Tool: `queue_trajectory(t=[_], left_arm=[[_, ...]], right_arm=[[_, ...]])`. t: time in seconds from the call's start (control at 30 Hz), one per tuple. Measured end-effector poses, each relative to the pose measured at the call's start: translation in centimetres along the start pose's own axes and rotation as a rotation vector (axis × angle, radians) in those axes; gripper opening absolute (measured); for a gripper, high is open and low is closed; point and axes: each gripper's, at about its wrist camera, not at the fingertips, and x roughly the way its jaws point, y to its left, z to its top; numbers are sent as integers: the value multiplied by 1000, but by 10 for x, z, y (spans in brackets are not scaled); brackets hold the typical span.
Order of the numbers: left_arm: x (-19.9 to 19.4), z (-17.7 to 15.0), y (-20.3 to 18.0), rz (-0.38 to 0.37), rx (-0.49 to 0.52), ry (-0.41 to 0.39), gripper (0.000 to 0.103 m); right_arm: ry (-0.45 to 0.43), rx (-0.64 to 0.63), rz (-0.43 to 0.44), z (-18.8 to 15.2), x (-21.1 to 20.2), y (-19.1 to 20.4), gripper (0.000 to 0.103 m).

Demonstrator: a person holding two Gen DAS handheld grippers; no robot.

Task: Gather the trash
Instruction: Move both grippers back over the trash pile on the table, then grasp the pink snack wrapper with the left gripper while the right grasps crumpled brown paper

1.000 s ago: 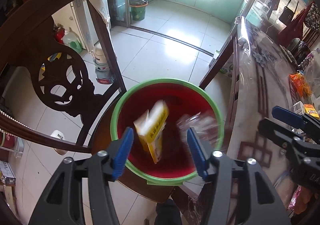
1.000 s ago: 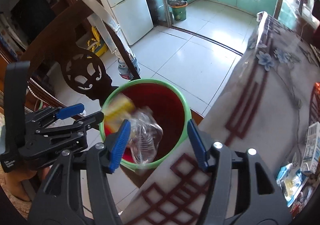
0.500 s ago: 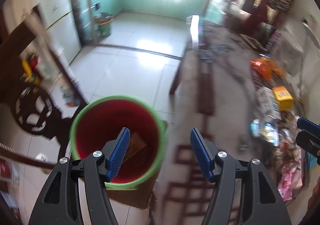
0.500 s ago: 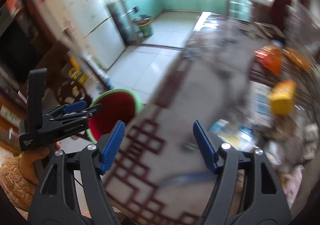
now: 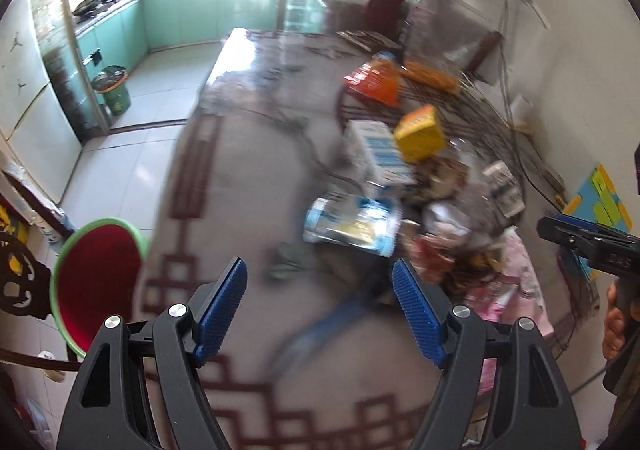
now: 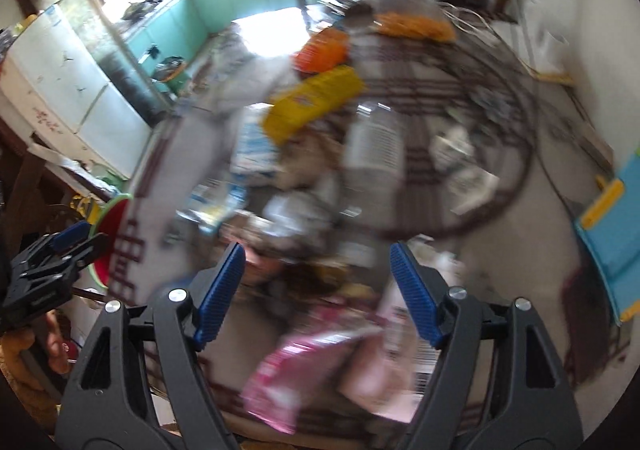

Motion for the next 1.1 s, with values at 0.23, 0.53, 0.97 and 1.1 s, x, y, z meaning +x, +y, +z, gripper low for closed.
queue_trajectory(t=[0.23,0.53,0.97,1.1], left_arm=[[12,-13,-59,-34,-33,50,73],[11,-22,-105,-87,-10,6,88],[63,-50,-156,-158,157,250,86],[86,-56,-168,-176,152,303,74]], right_arm=[[102,-8,-30,-6,18,-55,75],[283,47,47,-49,59,-90,78],[189,-2,23,-24,59,-110,57],[185,-15,1,-13,66,-113,58]])
